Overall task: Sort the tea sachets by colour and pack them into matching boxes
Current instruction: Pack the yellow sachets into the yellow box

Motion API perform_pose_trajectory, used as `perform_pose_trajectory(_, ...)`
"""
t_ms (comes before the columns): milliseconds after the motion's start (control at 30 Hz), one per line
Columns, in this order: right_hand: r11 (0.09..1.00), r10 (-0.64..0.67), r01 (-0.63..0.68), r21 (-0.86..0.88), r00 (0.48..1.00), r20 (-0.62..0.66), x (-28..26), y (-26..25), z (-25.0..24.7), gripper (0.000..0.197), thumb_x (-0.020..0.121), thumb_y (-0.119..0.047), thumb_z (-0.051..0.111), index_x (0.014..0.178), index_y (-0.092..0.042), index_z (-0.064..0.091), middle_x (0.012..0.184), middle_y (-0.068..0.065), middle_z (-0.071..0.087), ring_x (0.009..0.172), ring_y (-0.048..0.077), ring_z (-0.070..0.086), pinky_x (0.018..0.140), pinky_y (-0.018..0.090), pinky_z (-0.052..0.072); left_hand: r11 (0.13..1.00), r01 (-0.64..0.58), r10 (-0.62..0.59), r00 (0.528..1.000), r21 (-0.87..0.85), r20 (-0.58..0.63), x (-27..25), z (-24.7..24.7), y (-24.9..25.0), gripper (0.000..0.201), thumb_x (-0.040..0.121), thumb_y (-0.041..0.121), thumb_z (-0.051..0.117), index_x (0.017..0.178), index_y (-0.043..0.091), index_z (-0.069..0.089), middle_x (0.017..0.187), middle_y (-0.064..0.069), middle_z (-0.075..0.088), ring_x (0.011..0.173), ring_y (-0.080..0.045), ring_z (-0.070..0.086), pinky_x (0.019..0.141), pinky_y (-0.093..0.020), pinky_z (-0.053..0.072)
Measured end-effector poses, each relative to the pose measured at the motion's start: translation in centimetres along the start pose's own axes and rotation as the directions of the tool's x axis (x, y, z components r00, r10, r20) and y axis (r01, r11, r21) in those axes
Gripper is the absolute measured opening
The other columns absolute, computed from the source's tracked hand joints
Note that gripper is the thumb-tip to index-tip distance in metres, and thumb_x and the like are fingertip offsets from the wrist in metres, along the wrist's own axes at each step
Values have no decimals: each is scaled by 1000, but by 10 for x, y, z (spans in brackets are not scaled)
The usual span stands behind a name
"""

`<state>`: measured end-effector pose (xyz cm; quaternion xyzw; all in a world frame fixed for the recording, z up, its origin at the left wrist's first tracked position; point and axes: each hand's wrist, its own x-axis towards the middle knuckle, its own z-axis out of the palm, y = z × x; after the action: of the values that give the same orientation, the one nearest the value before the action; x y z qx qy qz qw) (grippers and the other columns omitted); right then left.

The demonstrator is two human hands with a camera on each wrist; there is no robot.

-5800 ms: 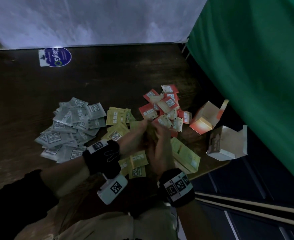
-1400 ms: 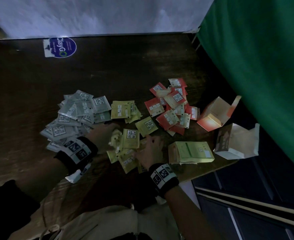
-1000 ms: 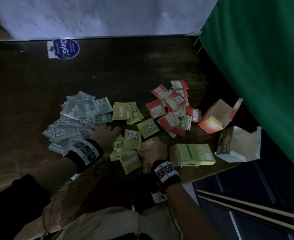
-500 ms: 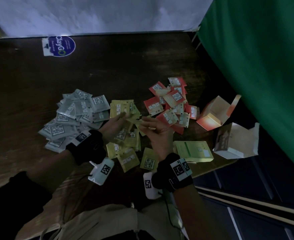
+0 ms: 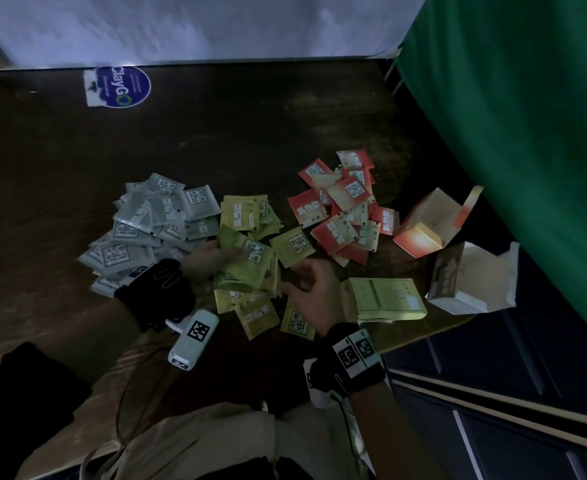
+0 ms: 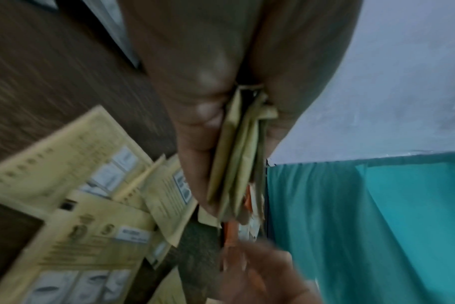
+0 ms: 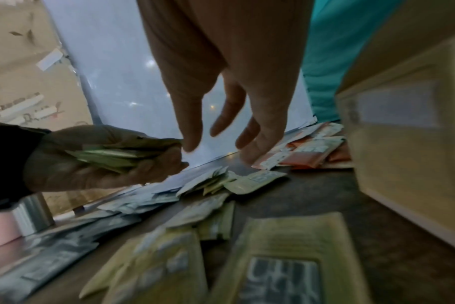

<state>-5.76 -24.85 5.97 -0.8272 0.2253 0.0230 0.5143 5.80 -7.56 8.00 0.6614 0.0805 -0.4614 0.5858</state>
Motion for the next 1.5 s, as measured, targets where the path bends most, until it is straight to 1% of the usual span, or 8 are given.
perform_pose_trajectory(167,754,207,24,-657,940,272,-6,15,2,62,72,-11,78,125,-12,45,130,11,38,122,29,39,96,36,40,999,-36,37,998,-18,41,-6,-10,-7,8,93,11,51,89,12,58,68,3,71,54,-6,67,49,-19,52)
perform_pose_trajectory(433,594,316,73,-801,894,316,-1,7,-5,44,82,-20,71,120,-12,50,129,16,44,124,35,39,98,46,41,985,-165,168,983,-57,71,-18,12,-3,25,96,0,42,110,18,51,82,-3,70,59,-8,68,49,-20,52)
perform_pose_trajectory(567,781,182,64,-621,928,326,-10,-14,-21,25,89,-13,58,114,-14,62,118,9,61,109,25,58,88,35,46,980,-130,155,973,-151,171,-11,13,-2,38,97,6,41,129,27,40,119,-10,55,88,-18,64,66,-28,57)
perform_pose_trajectory(833,1000,-23,26,-16,981,194,0,-56,-32,19,84,-9,69,104,-9,70,102,3,71,96,15,66,88,35,54,998,-10,30,958,-70,284,-14,27,-7,71,52,73,75,96,18,65,99,-21,60,86,-32,59,77,-40,47)
perform_pose_trajectory(1033,991,-131,130,7,989,64,-3,-65,-26,19,79,-8,74,98,-7,71,96,4,71,87,10,66,80,30,58,989,36,22,922,-142,387,-22,40,-8,68,52,51,86,101,8,67,92,-20,70,76,-28,70,70,-37,58)
perform_pose_trajectory(1200,992,-106,126,-20,906,411,-9,-56,-27,80,71,-20,81,137,-21,37,136,0,43,120,12,48,97,32,50,993,-2,36,958,-117,284,-17,43,-5,78,47,66,81,99,10,67,98,-26,66,86,-35,61,73,-39,46)
perform_pose_trajectory(1367,945,-234,286,-156,930,283,-15,-50,-13,94,53,-27,92,131,-19,40,125,-1,47,114,14,48,96,40,46,980,-15,70,960,-200,270,-15,59,0,71,44,61,82,94,14,64,87,-9,73,78,-16,71,61,-26,56)
perform_pose_trajectory(1500,856,-290,385,-344,910,296,-14,-51,-13,94,52,-38,90,129,-14,41,120,1,50,112,18,48,97,40,42,963,8,41,983,-268,178,-15,64,3,48,84,52,49,102,11,64,90,-10,73,80,-17,71,64,-28,55)
